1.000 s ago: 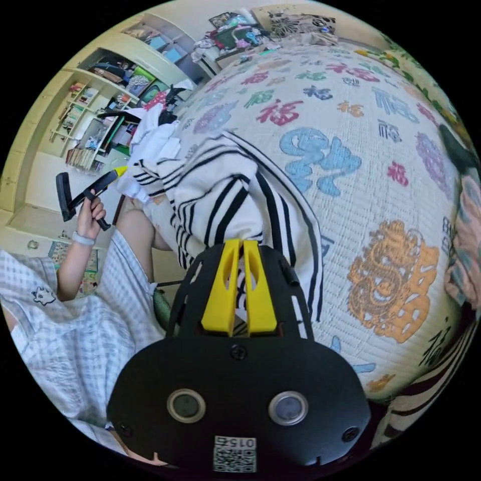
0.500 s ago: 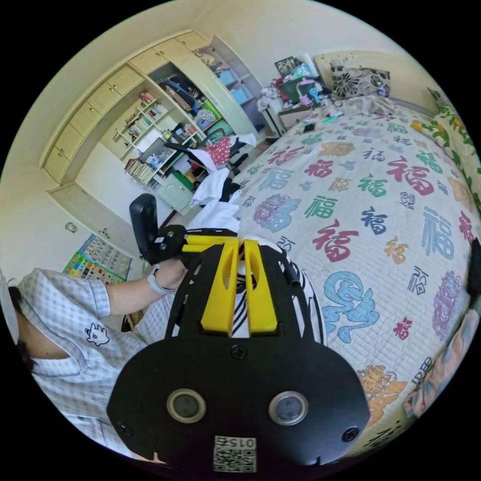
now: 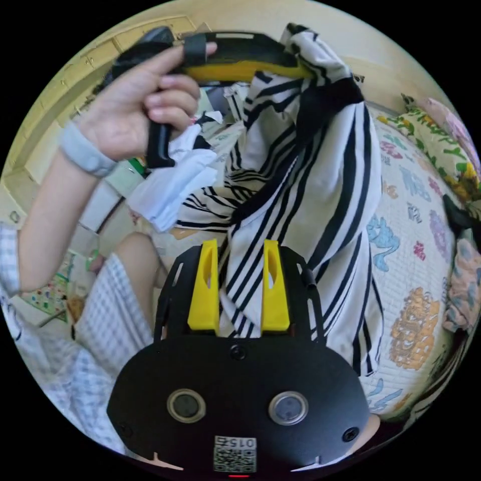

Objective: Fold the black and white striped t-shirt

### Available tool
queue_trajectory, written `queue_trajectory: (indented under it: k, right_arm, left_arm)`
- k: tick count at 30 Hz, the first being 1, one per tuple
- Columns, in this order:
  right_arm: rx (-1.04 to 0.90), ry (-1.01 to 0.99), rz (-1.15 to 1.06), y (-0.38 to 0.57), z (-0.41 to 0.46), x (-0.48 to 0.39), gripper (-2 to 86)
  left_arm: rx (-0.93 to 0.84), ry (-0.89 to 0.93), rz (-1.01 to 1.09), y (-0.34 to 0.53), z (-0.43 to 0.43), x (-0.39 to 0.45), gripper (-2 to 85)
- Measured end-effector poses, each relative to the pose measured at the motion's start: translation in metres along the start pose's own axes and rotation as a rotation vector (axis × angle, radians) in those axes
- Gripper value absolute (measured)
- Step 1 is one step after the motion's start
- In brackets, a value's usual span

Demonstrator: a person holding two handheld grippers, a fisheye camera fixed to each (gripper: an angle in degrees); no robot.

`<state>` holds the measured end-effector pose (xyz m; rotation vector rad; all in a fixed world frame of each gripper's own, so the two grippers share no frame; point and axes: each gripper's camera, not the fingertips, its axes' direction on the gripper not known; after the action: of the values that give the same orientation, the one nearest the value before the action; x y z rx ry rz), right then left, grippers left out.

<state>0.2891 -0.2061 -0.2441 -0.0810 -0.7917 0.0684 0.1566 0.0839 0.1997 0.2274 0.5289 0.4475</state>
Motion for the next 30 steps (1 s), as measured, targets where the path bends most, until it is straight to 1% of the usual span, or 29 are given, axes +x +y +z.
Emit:
queue_trajectory:
  k: [2,4,6,7,8,9,10,11,13,14,15,16,20,22,24,27,30]
  right_arm:
    - [-0.045,0.083,0.005,-0.004,0.018,-0.015,13.8]
    - [-0.083,0.094,-0.005,-0.005,0.032,-0.031,13.7]
    - [-0.108,0.291,-0.051,0.000,0.048,-0.061,11.1]
    - [-0.105,0.351,-0.060,0.002,0.052,-0.067,8.7]
    - [-0.103,0.463,-0.077,0.006,0.057,-0.077,3.8]
    - [-0.091,0.576,-0.020,0.009,0.059,-0.081,2.2]
    - [-0.083,0.610,0.012,0.011,0.057,-0.081,1.3]
    - [-0.076,0.586,0.027,0.016,0.048,-0.081,0.5]
    - [-0.042,0.416,0.059,0.027,0.022,-0.076,-0.2]
    - [0.008,0.284,0.096,0.038,-0.003,-0.071,-0.3]
    - [0.071,0.203,0.141,0.050,-0.032,-0.066,-0.3]
    - [0.103,0.178,0.152,0.056,-0.048,-0.064,-0.3]
    - [0.298,0.148,0.214,0.098,-0.160,-0.063,-0.2]
    - [0.361,0.166,0.192,0.111,-0.206,-0.071,-0.2]
    - [0.407,0.227,0.142,0.119,-0.259,-0.091,-0.3]
    - [0.474,0.241,0.051,0.124,-0.311,-0.122,-0.3]
    - [0.522,0.280,-0.047,0.121,-0.352,-0.156,-0.3]
  left_arm:
    - [0.014,0.024,-0.032,0.002,-0.008,0.001,-0.3]
    - [0.030,0.028,-0.075,0.005,-0.017,0.002,-0.3]
    - [0.032,0.044,-0.101,0.007,-0.023,0.002,-0.3]
    - [0.035,0.060,-0.115,0.008,-0.027,0.003,-0.3]
    - [0.039,0.067,-0.121,0.009,-0.030,0.004,-0.3]
    - [0.045,0.075,-0.124,0.011,-0.037,0.006,-0.3]
    - [0.048,0.073,-0.120,0.012,-0.044,0.010,-0.3]
    - [0.049,0.069,-0.115,0.013,-0.049,0.012,-0.3]
    - [0.048,0.055,-0.074,0.014,-0.068,0.022,-0.2]
    - [0.047,0.056,-0.061,0.015,-0.073,0.025,-0.2]
    - [0.043,0.058,-0.026,0.016,-0.083,0.032,-0.2]
    - [0.036,0.057,0.017,0.019,-0.095,0.040,-0.1]
    - [0.028,0.046,0.148,0.030,-0.130,0.068,0.1]
    - [0.034,0.055,0.236,0.040,-0.155,0.090,0.2]
    - [0.056,0.085,0.298,0.047,-0.177,0.106,0.4]
    - [0.135,0.156,0.392,0.058,-0.219,0.135,0.5]
    - [0.227,0.175,0.478,0.063,-0.265,0.165,0.6]
